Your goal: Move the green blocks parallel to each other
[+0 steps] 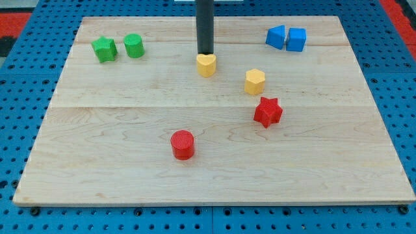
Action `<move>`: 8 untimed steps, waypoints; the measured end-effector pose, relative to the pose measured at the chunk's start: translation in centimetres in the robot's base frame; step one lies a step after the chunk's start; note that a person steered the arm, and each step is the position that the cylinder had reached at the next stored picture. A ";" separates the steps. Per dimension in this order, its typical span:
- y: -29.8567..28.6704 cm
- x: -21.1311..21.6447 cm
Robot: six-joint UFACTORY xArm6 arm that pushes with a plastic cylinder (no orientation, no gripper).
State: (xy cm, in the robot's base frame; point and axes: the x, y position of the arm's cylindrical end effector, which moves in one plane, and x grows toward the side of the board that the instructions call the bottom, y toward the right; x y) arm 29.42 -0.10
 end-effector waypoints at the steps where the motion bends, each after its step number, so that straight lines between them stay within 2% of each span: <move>1: -2.2 -4.7; 2: -10.7 -8.1; 3: -18.9 -8.1; 4: -21.5 -5.5; 6: -20.8 1.9; 7: -20.7 4.2; 8: -21.2 3.8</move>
State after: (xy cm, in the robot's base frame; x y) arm 33.26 -21.29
